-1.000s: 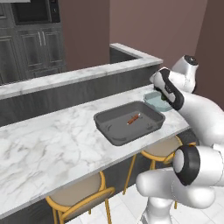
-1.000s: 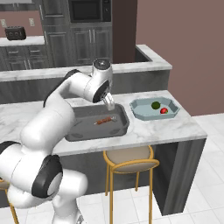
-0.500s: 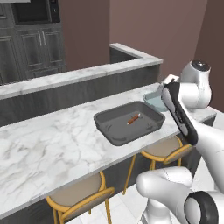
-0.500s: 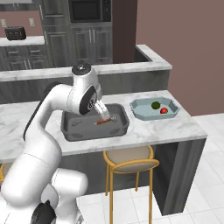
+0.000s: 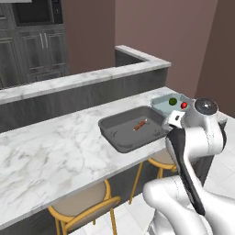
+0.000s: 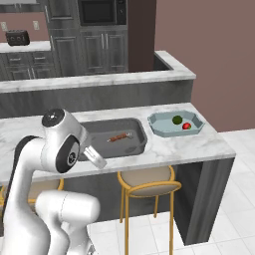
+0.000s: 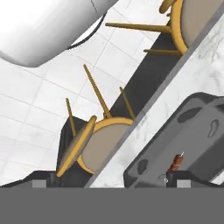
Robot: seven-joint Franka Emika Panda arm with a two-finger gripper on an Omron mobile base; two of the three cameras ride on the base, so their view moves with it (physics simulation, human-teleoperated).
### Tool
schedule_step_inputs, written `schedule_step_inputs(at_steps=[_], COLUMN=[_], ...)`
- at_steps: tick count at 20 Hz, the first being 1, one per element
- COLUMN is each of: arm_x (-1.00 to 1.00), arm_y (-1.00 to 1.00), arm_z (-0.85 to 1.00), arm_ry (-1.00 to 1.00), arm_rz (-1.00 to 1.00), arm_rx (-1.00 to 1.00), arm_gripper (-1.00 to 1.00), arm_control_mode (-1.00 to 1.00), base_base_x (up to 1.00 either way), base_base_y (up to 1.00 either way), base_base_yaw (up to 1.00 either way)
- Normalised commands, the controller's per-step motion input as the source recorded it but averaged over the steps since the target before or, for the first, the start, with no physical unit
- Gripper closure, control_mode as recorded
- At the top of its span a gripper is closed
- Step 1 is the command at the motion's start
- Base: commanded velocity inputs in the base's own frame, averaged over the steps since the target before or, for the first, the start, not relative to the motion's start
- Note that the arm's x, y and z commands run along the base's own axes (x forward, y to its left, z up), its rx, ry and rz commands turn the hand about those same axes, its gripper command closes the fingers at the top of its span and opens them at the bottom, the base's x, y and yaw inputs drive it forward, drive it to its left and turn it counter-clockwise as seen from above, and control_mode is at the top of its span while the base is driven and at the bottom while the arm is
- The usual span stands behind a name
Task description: Place the cold items (lime and tomato) from the fridge in one tupperware on the dining counter. Place the warm items (hot dog and kebab skewer) in the stove area in another tupperware.
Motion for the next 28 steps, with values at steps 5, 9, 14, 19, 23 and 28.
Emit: schedule_step_inputs(at_steps=[5, 9, 14, 19, 23, 28], arm_x=[-0.84, -0.18, 0.00, 0.00, 0.00, 0.00], arm_y=[0.24, 0.26, 0.29, 0.05, 0.00, 0.00], arm_z=[-0.02, -0.04, -0.18, -0.05, 0.00, 0.00], arm_ry=[0.03, 0.00, 0.00, 0.00, 0.00, 0.00], arm_rz=[0.28, 0.06, 0.02, 0.01, 0.00, 0.00], arm_rx=[-0.01, -0.08, -0.13, -0.03, 0.00, 0.00], arm_gripper=[-1.00, -1.00, -1.00, -1.00, -1.00, -1.00], arm_control_mode=[-1.00, -1.00, -1.00, 1.00, 1.00, 1.00], base_base_x=[0.00, 0.00, 0.00, -0.06, -0.37, -0.56], base_base_y=[0.00, 0.00, 0.00, 0.06, 0.00, 0.00], base_base_yaw=[0.00, 0.00, 0.00, 0.24, 0.52, 0.43])
